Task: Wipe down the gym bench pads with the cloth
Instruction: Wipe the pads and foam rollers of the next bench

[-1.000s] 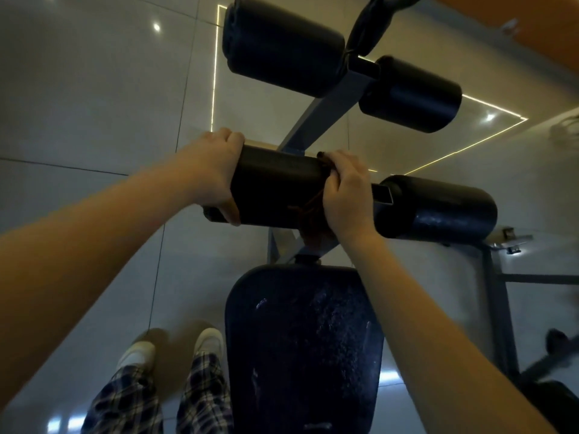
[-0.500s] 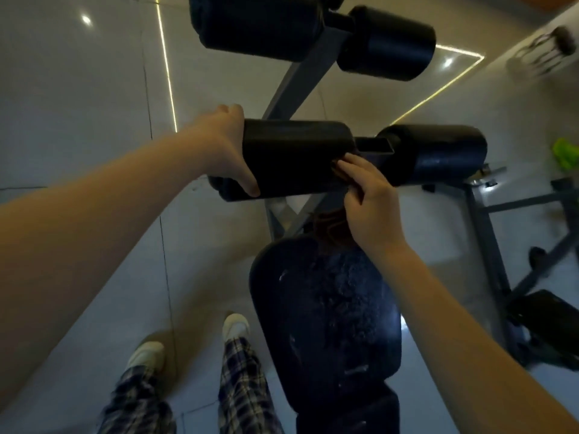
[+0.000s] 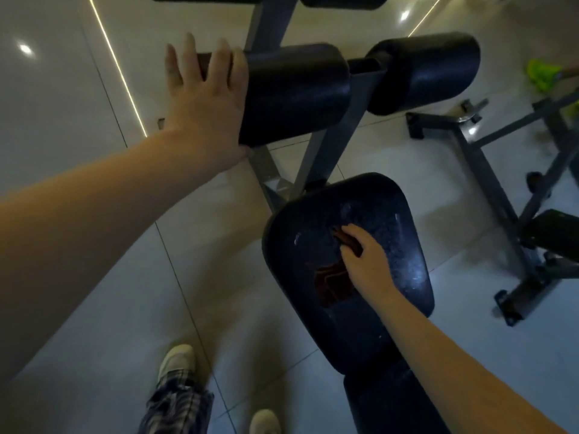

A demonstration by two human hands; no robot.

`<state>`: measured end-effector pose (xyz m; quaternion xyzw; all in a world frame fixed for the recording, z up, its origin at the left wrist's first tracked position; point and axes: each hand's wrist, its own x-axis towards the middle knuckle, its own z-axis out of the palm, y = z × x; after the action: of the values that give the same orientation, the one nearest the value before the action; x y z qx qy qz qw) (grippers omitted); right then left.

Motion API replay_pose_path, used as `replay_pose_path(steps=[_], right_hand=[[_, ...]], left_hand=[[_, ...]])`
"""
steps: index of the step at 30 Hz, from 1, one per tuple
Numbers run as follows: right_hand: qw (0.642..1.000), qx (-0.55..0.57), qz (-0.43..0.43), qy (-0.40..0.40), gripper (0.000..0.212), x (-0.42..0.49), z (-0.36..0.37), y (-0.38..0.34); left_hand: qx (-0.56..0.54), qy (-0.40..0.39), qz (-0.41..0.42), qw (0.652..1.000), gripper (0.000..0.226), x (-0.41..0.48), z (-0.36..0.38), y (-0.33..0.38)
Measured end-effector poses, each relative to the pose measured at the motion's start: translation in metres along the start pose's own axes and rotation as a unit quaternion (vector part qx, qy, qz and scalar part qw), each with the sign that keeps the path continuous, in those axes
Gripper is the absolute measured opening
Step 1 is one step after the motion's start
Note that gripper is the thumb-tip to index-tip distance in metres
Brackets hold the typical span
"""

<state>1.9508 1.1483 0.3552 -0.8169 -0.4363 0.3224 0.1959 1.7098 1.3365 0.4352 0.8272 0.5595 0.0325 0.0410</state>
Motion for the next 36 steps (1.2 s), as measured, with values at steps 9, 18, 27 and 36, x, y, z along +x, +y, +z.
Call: replay_pose_path(steps=[9,18,27,36], right_hand=[[0.983,-0.105,-0.139,-0.063,0.072,0.046,0.059,0.073],[0.91,-0.302,-0.283,0.034,0.062,0.05,0.093,0.136],[0.902,-0.294,-0.311,0.058,0.067,0.051,0.095,0.14],[0.908,-0.267,-0.315,0.066,0.078,0.047,0.098,0.138]], left_hand=[[-0.037,-0.077,0.138,0.987,0.074,-0.085,0.115,0.109],[-0.388,-0.165,0.01,0.907,0.047,-0.075,0.2,0.157],[-0.498,-0.101,-0.042,0.86,0.066,-0.096,0.226,0.158],[-0.53,0.028,0.004,0.847,0.044,-0.118,0.24,0.156]])
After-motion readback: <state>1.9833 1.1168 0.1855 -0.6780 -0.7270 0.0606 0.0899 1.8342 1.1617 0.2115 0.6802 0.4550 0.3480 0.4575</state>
